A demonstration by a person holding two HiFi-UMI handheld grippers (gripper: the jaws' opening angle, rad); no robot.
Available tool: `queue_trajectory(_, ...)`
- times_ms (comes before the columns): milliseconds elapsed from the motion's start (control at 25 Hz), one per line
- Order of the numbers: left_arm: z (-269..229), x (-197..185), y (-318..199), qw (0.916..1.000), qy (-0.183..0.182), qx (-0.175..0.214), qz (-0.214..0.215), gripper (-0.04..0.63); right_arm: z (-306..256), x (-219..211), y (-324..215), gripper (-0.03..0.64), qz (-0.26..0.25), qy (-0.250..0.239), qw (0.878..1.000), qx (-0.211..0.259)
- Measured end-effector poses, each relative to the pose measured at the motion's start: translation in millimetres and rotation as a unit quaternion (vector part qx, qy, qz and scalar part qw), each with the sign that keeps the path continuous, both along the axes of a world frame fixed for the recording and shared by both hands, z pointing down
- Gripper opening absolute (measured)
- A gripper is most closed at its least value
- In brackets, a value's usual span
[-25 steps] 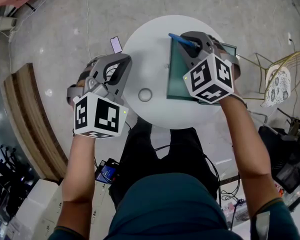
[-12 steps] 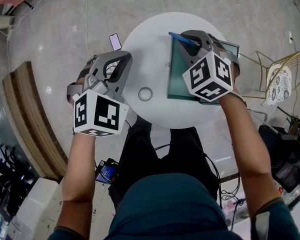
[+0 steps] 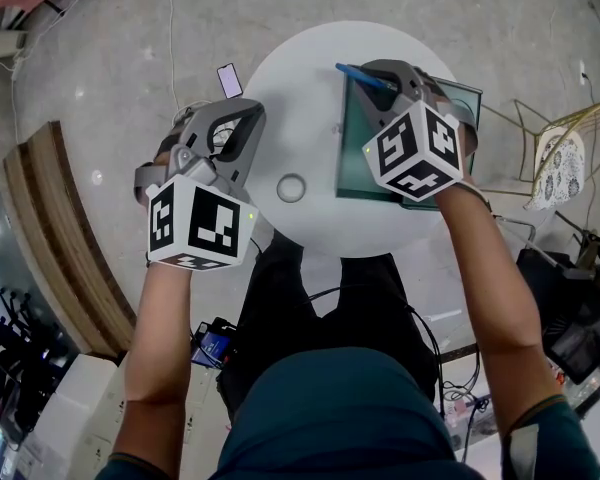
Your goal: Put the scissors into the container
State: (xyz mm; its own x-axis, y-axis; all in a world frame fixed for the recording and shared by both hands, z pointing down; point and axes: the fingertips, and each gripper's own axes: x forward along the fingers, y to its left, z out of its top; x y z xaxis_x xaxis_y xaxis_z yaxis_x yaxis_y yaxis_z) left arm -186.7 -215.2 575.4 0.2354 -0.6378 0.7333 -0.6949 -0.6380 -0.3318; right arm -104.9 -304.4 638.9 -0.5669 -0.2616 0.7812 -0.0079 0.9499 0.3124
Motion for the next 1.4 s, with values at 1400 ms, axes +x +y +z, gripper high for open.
queue_trajectory(1400,30.4,5.4,9.2,0.9998,0.008,-0.016,-0.008,0.018,35.6,8.2,2.7,0.069,0.012,0.007,1.0,-0.008)
